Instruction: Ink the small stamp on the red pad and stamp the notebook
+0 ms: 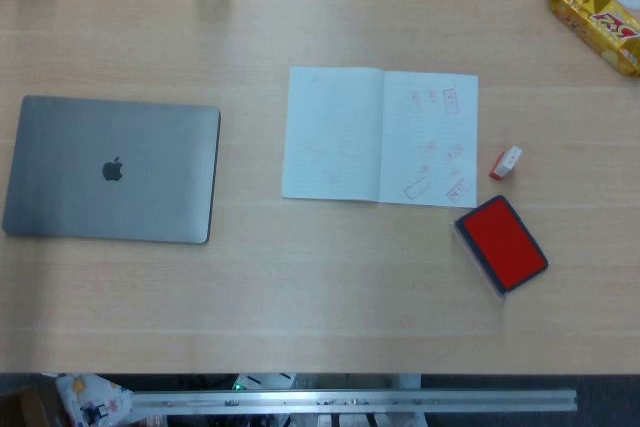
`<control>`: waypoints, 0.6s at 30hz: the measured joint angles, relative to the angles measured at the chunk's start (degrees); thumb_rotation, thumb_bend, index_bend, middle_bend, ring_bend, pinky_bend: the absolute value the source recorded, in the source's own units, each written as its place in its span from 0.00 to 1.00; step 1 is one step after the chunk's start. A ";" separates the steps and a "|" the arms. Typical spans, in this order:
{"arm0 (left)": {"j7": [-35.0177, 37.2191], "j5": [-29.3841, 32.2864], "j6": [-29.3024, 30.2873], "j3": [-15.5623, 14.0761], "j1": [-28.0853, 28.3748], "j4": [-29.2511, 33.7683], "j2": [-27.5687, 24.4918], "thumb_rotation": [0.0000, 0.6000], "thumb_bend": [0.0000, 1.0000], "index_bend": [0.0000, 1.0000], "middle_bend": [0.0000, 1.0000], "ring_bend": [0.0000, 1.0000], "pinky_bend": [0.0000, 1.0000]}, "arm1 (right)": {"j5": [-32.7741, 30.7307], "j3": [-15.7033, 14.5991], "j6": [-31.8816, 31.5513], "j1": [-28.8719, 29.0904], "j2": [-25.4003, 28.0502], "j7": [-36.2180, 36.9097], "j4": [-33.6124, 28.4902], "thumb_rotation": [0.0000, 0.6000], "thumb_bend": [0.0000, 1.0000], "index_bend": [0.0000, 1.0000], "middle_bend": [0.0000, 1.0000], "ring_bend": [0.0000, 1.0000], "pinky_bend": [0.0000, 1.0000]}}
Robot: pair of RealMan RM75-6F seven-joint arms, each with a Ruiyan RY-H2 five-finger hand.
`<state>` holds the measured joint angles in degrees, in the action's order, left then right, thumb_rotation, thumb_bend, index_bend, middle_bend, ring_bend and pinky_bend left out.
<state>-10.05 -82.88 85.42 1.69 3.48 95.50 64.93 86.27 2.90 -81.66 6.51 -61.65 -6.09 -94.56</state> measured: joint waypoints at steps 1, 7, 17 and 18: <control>0.01 0.02 -0.16 0.01 0.07 -0.02 -0.01 1.00 0.21 0.04 0.03 0.05 0.09 | -0.04 -0.05 0.02 -0.04 0.03 -0.03 -0.05 1.00 0.14 0.40 0.40 0.34 0.37; -0.39 -0.40 -0.18 0.07 0.28 0.51 -0.12 1.00 0.21 0.04 0.02 0.05 0.09 | 0.63 -0.20 -0.08 0.03 0.27 0.66 -0.12 1.00 0.14 0.40 0.40 0.34 0.37; -0.49 -0.42 -0.67 0.10 0.48 1.73 -0.83 1.00 0.21 0.04 0.02 0.05 0.09 | 2.56 -0.23 4.71 3.60 1.28 -0.09 -0.77 1.00 0.14 0.40 0.40 0.34 0.37; -0.45 -0.39 -0.78 0.08 0.50 1.84 -0.93 1.00 0.21 0.04 0.01 0.05 0.09 | 2.88 -0.22 5.59 4.28 1.29 -0.44 -0.79 1.00 0.14 0.40 0.40 0.34 0.37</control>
<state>-10.50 -83.27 84.64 1.76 3.98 97.34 63.99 89.16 2.68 -76.07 10.79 -60.35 -6.53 -95.35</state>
